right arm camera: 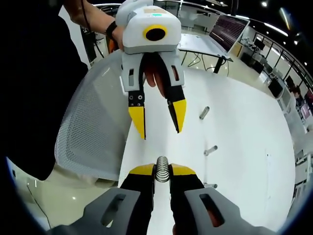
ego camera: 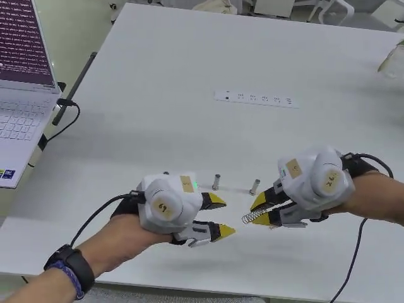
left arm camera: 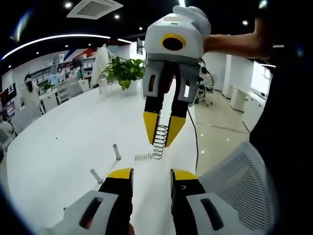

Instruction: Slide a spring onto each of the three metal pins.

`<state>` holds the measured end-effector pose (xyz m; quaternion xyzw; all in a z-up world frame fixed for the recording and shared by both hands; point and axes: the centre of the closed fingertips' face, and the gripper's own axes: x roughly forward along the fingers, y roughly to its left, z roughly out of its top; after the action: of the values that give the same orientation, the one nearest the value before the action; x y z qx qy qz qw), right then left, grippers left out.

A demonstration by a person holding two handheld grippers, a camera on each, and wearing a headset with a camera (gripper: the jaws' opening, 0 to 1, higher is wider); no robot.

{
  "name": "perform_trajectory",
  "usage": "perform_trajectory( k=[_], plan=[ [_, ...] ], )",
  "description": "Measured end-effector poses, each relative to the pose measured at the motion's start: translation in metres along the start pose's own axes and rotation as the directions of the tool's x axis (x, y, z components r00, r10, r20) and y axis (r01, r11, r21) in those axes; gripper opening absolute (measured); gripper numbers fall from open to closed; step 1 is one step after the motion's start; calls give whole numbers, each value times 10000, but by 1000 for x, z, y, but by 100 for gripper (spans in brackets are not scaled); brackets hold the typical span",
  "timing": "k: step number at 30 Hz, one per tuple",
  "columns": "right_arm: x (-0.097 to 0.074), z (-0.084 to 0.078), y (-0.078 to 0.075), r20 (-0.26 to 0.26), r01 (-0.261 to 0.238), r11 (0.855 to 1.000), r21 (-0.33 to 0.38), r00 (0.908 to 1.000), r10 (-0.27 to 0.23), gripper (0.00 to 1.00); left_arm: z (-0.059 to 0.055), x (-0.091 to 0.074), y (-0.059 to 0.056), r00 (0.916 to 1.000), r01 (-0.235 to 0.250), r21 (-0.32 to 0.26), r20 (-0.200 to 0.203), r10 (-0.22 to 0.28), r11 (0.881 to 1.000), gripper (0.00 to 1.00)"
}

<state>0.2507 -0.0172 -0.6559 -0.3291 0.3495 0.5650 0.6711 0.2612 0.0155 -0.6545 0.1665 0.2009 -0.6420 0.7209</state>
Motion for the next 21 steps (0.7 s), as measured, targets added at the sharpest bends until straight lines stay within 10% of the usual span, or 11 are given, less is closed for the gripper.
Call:
perform_trajectory(
  k=[21],
  plan=[
    [17,-26,-25,-790,75,9981,618,9969,-26,8,-50,-60,37,9818,-1898,-1612,-205,1890,9685,35]
  ],
)
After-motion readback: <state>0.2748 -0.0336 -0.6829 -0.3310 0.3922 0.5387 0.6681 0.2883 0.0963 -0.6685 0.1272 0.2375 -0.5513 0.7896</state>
